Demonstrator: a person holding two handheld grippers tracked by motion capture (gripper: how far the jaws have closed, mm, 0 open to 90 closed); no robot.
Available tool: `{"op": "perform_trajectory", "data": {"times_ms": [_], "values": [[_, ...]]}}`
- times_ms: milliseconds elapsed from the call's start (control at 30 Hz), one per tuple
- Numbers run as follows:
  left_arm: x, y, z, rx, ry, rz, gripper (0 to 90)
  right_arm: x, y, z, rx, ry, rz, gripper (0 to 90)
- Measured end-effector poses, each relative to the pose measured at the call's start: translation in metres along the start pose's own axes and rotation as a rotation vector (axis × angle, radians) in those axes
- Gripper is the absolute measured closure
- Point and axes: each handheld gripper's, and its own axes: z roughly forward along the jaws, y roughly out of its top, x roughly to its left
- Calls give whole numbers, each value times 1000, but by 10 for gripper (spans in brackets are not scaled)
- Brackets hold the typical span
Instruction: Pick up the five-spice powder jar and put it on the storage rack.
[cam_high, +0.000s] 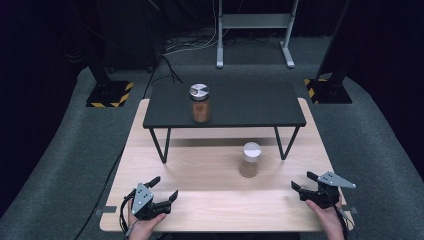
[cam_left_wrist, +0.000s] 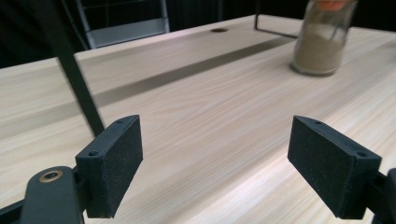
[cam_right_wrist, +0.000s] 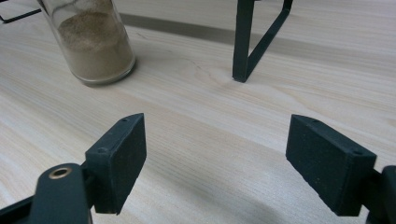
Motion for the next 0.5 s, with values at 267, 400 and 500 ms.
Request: {"op": "perform_trajectory", "data": {"times_ms": [267,400,500], "values": [[8,-6,0,6,43,-52,159,0,0,0,3,7,-6,177],[10,-6,0,11,48,-62,160,0,1,0,4,7,-3,177],[10,-4,1,19,46,-58,160,0,0,0,3,7,-6,178]]}}
